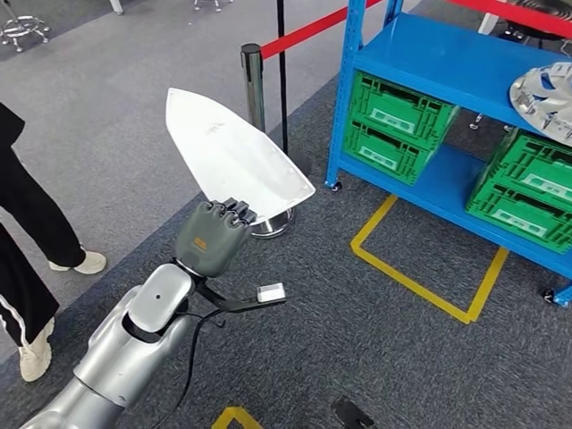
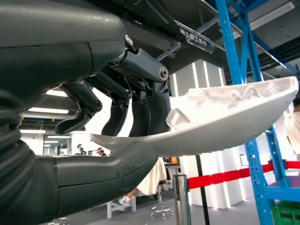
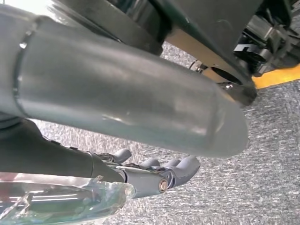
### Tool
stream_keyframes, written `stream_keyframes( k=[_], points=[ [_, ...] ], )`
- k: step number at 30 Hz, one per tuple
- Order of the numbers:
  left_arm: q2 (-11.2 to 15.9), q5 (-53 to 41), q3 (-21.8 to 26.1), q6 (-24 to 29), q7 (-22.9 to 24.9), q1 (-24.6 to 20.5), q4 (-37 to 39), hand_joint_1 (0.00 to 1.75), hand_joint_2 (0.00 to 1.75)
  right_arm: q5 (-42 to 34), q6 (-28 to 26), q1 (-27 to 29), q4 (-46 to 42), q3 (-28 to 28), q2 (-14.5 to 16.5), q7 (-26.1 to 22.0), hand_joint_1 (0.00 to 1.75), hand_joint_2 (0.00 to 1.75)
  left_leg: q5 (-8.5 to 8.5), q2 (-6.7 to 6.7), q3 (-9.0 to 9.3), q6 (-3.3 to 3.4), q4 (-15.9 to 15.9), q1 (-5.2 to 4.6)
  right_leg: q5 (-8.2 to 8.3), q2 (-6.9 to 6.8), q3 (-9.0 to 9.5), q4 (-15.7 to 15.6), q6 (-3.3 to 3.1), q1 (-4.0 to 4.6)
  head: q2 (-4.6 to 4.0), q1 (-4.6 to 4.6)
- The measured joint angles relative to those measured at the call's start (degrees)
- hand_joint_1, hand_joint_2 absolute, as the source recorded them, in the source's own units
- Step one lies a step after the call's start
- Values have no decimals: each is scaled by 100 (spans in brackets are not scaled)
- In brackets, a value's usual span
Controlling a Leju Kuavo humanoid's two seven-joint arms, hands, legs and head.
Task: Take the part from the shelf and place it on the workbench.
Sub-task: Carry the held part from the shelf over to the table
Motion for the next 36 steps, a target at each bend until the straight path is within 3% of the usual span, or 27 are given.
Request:
stream_keyframes(
  k=[2, 4, 6, 7, 8, 9, 11, 13, 15, 16, 18, 20, 22, 23, 24, 26, 27, 29, 30, 31, 33, 35, 36],
  points=[
    [4, -1, 2, -21, 4, -13, 0, 175, 175, 16, 17, -3, -6, 8, 9, -3, 0, 0, -136, 206, -111, -67, 189, -12, 29, -130, 0, -23, -60, -14, -1, -48],
    [-11, -3, 2, -54, 10, -33, 0, 175, 175, 28, 21, 8, -12, 9, 10, -7, 0, 0, -479, 530, -408, -141, 808, -1, 38, -284, 0, -34, -97, -8, -1, -104],
    [-23, -6, 0, -83, 15, -17, 1, 175, 175, 32, 19, 29, -13, 9, 3, -8, 0, 0, -730, 641, -726, -195, 1484, 45, 36, -459, -6, -34, -106, -1, -1, -110],
    [-21, -7, 0, -93, 16, -3, 2, 175, 175, 34, 17, 33, -13, 9, 0, -9, 0, 0, -716, 658, -772, -210, 1588, 66, 35, -542, -8, -34, -106, 0, -1, -113],
    [-18, -7, 1, -99, 17, 7, 2, 175, 175, 35, 14, 31, -13, 9, -1, -11, 0, 0, -606, 676, -708, -219, 1479, 82, 34, -621, -7, -34, -103, 0, -1, -113],
    [-16, -7, 2, -102, 18, 12, 2, 175, 175, 37, 11, 27, -13, 9, -1, -14, 0, 0, -429, 735, -537, -221, 1170, 91, 30, -693, -2, -34, -97, 0, -1, -113],
    [-21, -8, 4, -105, 23, 9, 1, 175, 175, 41, 0, 24, -13, 9, 0, -21, 0, 0, -154, 999, -123, -203, 422, 73, 9, -819, 6, -25, -58, 25, -1, -116],
    [-31, -9, 9, -115, 30, 17, 0, 175, 175, 46, -13, 29, -13, 8, 2, -26, 0, 0, -91, 1138, 45, -128, 63, 29, -3, -932, 12, -21, 7, 55, -1, -106],
    [-24, -9, 29, -127, 33, 46, -1, 175, 175, 48, -16, 28, -14, 8, 15, -29, 0, 0, -78, 1008, 18, -23, 31, -2, -5, -1058, 32, -42, 84, 47, -1, -97],
    [-16, -9, 43, -130, 33, 58, -5, 175, 175, 50, -16, 24, -14, 8, 23, -31, 0, 0, -64, 936, 16, 19, 15, -1, -37, -1032, 27, -24, 120, 30, -1, -89],
    [-20, -9, 69, -134, 33, 61, -13, 175, 175, 53, -18, 23, -15, 8, 36, -33, 0, 0, -32, 798, 28, 100, -14, 22, -260, -762, -112, 311, 157, 9, -1, -59],
    [-35, -10, 86, -137, 34, 67, -15, 175, 175, 54, -17, 46, -15, 7, 36, -34, 0, 0, -21, 660, 25, 155, -15, 23, -608, -449, -460, 1065, 154, 11, -1, -27],
    [-41, -11, 93, -140, 36, 92, -15, 175, 175, 54, -15, 79, -15, 7, 36, -33, 0, 0, -14, 493, 23, 178, -13, 7, -741, -364, -759, 1611, 147, 23, -1, -20],
    [-40, -11, 95, -142, 36, 103, -15, 175, 175, 54, -15, 89, -15, 7, 36, -32, 0, 0, -11, 404, 23, 180, -10, 0, -658, -353, -784, 1602, 140, 27, -1, -20],
    [-39, -11, 96, -143, 36, 110, -15, 175, 175, 54, -15, 90, -15, 7, 36, -32, 0, 0, -7, 319, 23, 178, -5, -2, -484, -331, -705, 1381, 129, 27, -1, -20],
    [-40, -11, 102, -144, 36, 110, -15, 175, 175, 54, -17, 84, -15, 7, 34, -32, 0, 0, -5, 163, 8, 153, 26, -9, -106, -85, -374, 623, 108, 0, -1, -19],
    [-42, -11, 105, -144, 36, 104, -16, 175, 175, 54, -19, 79, -15, 7, 33, -32, 0, 0, 1, 93, -18, 128, 48, -10, -8, 56, -227, 320, 101, -20, -1, -23],
    [-43, -11, 111, -146, 36, 97, -21, 175, 175, 55, -18, 78, -15, 6, 32, -32, 0, 0, 28, -36, -89, 60, 75, 2, 7, 197, -108, 72, 76, -33, -1, -27],
    [-40, -11, 114, -148, 36, 99, -23, 175, 175, 56, -17, 78, -15, 6, 34, -32, 0, 0, 50, -102, -121, 24, 70, 20, 11, 135, -98, 60, 50, -27, -1, -27],
    [-36, -11, 119, -150, 36, 105, -25, 175, 175, 58, -18, 76, -15, 5, 37, -32, 0, 0, 49, -79, -145, -5, 79, 26, 26, 66, -97, 42, 17, -23, -1, -25],
    [-36, -11, 132, -156, 36, 107, -29, 175, 175, 60, -21, 69, -15, 5, 41, -37, 0, 0, -128, 203, -278, -63, 323, 16, 56, -89, -85, 4, -51, -23, -1, -57],
    [-64, -13, 132, -177, 36, 99, -32, 175, 175, 53, -27, 85, -15, 4, 35, -45, 0, 0, -500, 545, -587, -121, 985, 22, 59, -264, -83, -7, -89, -10, -1, -91],
    [-83, -14, 127, -193, 36, 97, -32, 175, 175, 48, -29, 99, -15, 3, 29, -47, 0, 0, -643, 607, -750, -149, 1329, 42, 55, -359, -85, -7, -98, -5, -1, -92]
  ],
)
